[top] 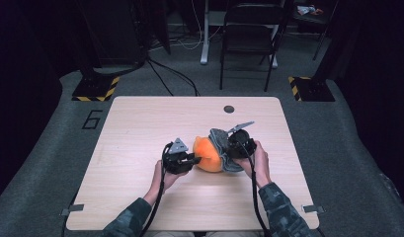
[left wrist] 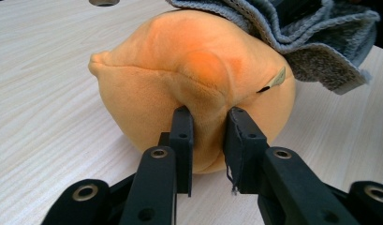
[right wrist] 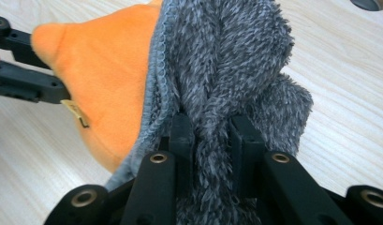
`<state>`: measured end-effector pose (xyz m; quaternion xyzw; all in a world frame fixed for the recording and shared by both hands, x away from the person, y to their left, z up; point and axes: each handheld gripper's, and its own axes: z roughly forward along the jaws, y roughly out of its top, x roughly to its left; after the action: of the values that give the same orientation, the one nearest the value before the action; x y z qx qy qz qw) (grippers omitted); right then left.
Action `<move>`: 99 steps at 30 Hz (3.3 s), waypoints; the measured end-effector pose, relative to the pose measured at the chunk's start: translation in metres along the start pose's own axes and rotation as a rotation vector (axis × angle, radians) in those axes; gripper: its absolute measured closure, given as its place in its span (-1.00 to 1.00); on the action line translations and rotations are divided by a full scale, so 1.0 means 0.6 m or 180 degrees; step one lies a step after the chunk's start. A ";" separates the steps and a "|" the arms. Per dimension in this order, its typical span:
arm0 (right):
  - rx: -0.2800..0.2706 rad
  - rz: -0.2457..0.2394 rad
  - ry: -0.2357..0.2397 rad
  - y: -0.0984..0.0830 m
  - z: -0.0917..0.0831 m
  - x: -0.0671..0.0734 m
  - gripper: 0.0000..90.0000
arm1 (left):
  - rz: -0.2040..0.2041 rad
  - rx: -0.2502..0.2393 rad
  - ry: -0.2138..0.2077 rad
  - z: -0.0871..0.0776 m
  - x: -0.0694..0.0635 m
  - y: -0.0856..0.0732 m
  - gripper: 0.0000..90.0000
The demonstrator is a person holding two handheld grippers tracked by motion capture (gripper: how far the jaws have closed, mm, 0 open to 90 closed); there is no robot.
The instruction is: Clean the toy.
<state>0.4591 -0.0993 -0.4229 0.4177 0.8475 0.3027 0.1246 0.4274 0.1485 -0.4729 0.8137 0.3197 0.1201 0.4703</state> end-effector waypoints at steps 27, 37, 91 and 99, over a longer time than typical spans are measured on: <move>-0.0092 0.0089 -0.0006 -0.001 0.010 -0.018 0.64 | 0.0519 0.0099 0.0319 0.026 -0.022 -0.012 0.51; -0.0144 0.0096 -0.0010 0.002 -0.001 -0.019 0.64 | 0.0452 0.0100 0.0337 0.020 -0.022 -0.006 0.72; -0.0105 0.0295 0.0103 -0.016 0.010 -0.046 0.63 | 0.0270 0.0062 0.0212 0.013 -0.021 -0.001 0.68; 0.0087 0.0394 -0.0089 -0.033 0.030 -0.071 0.64 | 0.0260 0.0075 0.0208 0.012 -0.018 -0.001 0.68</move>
<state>0.4813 -0.1349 -0.4512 0.4753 0.8223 0.2925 0.1118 0.4224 0.1370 -0.4758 0.8272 0.3028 0.1619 0.4448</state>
